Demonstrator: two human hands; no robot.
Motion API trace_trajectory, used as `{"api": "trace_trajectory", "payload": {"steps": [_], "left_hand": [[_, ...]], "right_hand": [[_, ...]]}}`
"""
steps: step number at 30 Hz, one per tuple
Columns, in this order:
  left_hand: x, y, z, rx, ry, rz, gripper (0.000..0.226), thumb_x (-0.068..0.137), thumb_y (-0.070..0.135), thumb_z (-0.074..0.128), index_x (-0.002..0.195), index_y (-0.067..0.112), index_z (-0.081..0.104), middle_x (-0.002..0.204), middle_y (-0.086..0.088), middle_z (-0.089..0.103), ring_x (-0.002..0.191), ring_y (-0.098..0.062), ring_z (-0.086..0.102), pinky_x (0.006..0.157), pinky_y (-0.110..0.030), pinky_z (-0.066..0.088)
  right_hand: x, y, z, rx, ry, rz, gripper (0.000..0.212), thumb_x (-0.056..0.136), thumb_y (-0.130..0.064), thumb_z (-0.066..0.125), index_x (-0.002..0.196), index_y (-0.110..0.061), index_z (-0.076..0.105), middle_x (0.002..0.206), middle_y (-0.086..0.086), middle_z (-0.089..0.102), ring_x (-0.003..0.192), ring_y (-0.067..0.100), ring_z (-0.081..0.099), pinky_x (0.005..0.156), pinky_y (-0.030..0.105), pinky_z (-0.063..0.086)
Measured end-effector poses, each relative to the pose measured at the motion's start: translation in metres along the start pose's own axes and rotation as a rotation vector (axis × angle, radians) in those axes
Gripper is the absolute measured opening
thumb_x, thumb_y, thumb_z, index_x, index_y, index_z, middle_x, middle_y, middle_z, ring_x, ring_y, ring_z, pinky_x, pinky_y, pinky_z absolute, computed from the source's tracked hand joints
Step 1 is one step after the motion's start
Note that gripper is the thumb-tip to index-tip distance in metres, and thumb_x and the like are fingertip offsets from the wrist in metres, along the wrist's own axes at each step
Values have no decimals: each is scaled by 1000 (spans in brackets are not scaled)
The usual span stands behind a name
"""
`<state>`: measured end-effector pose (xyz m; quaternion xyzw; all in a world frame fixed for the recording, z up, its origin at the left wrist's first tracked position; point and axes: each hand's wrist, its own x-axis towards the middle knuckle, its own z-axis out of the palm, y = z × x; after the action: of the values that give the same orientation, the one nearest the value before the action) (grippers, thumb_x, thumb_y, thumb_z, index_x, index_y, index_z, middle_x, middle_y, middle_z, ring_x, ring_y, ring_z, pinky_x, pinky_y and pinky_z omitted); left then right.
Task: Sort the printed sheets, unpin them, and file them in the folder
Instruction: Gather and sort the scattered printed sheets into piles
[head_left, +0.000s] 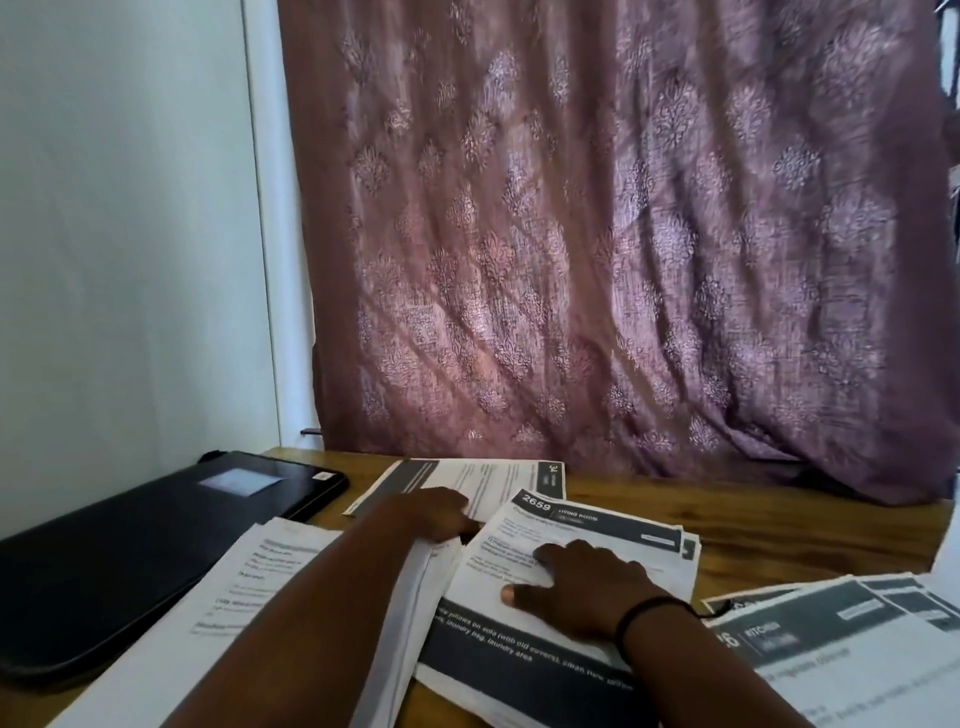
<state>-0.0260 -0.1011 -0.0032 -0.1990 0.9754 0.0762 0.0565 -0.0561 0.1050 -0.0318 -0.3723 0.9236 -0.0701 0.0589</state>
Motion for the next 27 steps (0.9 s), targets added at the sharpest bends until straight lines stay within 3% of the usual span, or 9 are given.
{"api": "trace_trajectory", "payload": {"steps": [3,6,10,13,17,19,22,25,27], "left_hand": [[9,-12,9,-52,86,14,74,92,61,43,149,15,32,157,-6,25,144,-24,24,116,-37,18],[21,-23,14,-29,203,38,62,90,63,45,135,20,53,145,-5,47,132,-24,41,111,-39,31],[19,-23,9,467,372,236,36,98,41,42,112,16,63,114,-9,66,104,-25,60,87,-36,45],[17,-25,3,761,397,345,26,98,30,43,112,14,59,112,-9,66,99,-28,64,86,-38,48],[12,-36,-19,868,566,300,31,95,32,47,113,11,60,104,-10,69,89,-30,68,80,-38,52],[1,-41,-42,868,770,238,19,86,23,59,99,9,65,80,-10,71,65,-29,69,61,-36,55],[-13,-40,-74,515,1114,178,9,83,14,53,84,6,57,54,-12,61,41,-31,59,41,-33,50],[-44,-14,-103,-82,1366,155,21,100,21,41,102,4,52,73,-13,60,61,-35,58,57,-38,49],[-67,4,-120,-435,1440,184,23,102,23,37,109,4,49,82,-5,53,70,-26,49,61,-30,38]], "right_hand": [[2,2,1,-5,18,9,81,79,-82,36,145,-35,32,149,0,37,134,25,39,108,45,31],[2,1,2,-11,20,24,81,79,-81,37,145,-34,34,148,0,38,132,25,40,106,45,33],[1,-2,1,-17,20,31,80,81,-80,36,145,-32,33,149,1,37,133,26,39,107,47,32],[2,-2,1,-20,16,38,81,81,-79,36,146,-31,32,149,2,36,133,27,39,108,47,31],[1,-2,1,-10,11,34,81,82,-79,36,146,-29,31,151,3,35,135,28,37,109,48,30],[2,-1,2,-13,5,40,81,83,-78,36,147,-29,31,151,3,34,135,28,37,110,49,29],[3,-1,3,-19,18,47,82,82,-79,37,147,-29,31,151,4,35,136,29,36,110,51,27],[4,-1,3,31,142,40,88,80,-80,36,149,-26,24,156,4,28,141,28,28,112,54,22],[3,-2,-2,169,322,14,91,77,-83,31,147,-24,28,152,5,33,138,27,34,111,51,29]]}}
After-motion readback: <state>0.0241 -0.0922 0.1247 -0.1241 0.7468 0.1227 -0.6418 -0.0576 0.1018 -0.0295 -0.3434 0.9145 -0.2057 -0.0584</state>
